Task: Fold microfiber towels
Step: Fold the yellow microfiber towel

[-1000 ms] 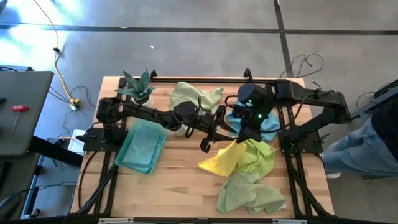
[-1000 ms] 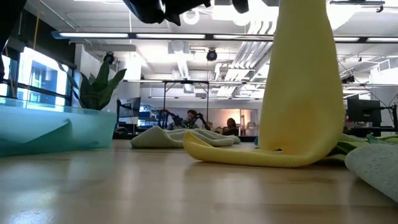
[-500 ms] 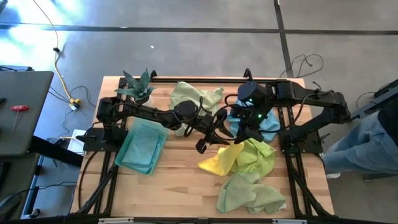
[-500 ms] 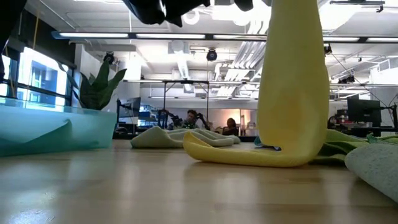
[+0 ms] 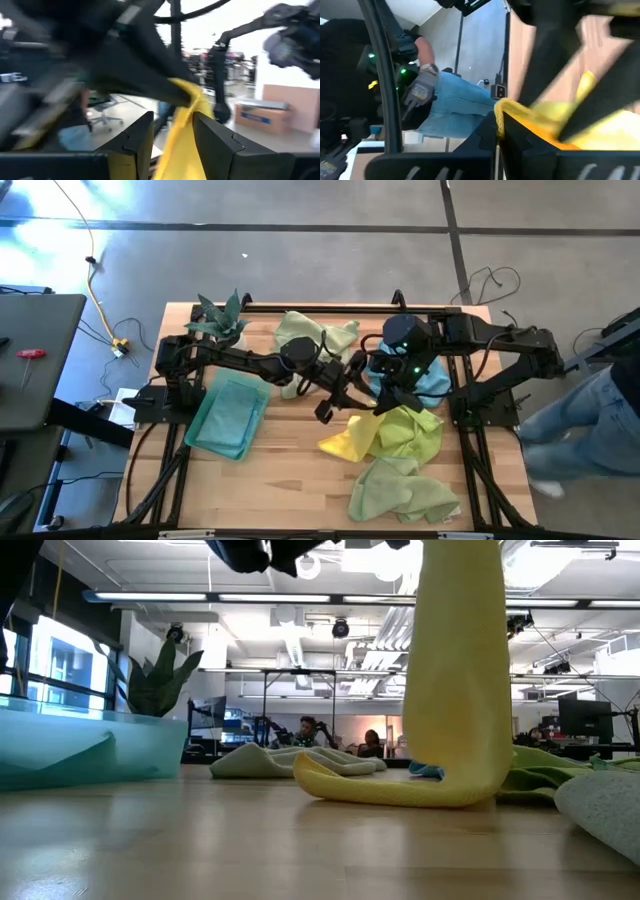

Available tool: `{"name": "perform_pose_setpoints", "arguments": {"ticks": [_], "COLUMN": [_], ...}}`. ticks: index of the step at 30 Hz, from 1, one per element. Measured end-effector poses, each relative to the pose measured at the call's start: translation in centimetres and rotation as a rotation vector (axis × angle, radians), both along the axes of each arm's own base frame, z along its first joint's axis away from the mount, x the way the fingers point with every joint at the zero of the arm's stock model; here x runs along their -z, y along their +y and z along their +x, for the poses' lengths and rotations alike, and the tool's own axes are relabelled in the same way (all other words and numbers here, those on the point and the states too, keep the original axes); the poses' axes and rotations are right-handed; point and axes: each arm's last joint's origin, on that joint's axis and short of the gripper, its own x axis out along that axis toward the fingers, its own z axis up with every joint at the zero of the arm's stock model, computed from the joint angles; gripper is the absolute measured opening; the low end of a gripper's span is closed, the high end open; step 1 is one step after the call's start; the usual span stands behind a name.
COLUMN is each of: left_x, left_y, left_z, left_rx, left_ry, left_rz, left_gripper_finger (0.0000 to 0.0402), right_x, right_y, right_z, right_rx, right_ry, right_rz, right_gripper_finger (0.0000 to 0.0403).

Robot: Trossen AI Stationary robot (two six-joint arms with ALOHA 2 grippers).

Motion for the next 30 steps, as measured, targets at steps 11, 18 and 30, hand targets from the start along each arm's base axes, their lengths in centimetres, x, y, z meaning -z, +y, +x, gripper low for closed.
{"name": "perform_pose_setpoints", "arguments": {"ticks": [11,18,30], "left_x": [0.7,2.3,3.0], "left_y": [-0.6,-0.6,-1.2], "left_z": [0.4,0.4,0.3], "left_rx": [0.052,0.055,0.083], "left_ry": [0.136,0.311,0.389], "left_rz": [0.005,-0.021,-0.034], "left_gripper_finger": [0.0126,0.0126,0.0111], "right_x": [-0.3,-2.9,-4.4], "right_y": [0.1,0.0,0.4], "right_z": [0.1,-0.7,-3.1], "right_rx": [0.017,0.040,0.101], "right_ry": [-0.030,-0.117,-0.007], "right_rz": [-0.022,-0.068,-0.181], "right_gripper_finger": [0.0000,0.0000,0.0000]}}
